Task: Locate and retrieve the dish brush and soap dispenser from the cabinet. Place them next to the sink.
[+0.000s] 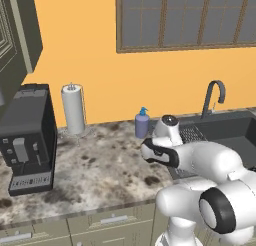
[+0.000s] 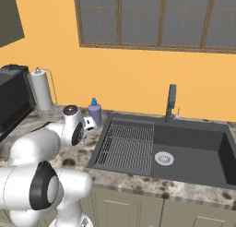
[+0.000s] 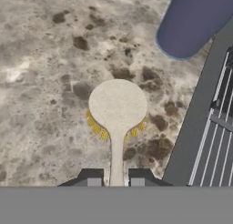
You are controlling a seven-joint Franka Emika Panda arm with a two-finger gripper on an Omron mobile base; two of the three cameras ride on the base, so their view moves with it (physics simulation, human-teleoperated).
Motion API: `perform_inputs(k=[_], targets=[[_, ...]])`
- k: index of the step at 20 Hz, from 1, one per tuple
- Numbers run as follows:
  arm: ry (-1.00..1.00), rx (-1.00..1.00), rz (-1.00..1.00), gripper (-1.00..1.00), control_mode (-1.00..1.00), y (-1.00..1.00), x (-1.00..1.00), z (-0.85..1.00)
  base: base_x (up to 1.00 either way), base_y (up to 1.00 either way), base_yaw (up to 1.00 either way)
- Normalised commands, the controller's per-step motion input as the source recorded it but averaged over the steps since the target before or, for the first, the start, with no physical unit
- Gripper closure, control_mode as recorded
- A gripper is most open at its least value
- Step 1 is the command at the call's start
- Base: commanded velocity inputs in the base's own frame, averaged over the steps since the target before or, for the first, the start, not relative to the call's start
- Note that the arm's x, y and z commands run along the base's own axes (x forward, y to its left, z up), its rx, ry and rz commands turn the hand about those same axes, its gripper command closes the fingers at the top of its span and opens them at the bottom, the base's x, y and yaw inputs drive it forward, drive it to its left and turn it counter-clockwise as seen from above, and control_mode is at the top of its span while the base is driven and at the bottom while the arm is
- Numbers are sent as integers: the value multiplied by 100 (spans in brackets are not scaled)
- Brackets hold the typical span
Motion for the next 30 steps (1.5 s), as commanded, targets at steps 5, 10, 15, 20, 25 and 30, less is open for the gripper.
perform_inputs(k=[5,10,15,20,25,30], targets=[[0,0,4,100,-100,-1,29,-35,0,0,0],[2,0,3,100,-100,-3,35,-16,0,0,0],[3,0,2,100,-100,0,28,-10,0,0,0],[3,0,3,100,-100,0,28,-26,0,0,0],[1,0,3,100,-100,1,22,-29,0,0,0],[1,0,2,-100,-100,12,13,-35,0,0,0]])
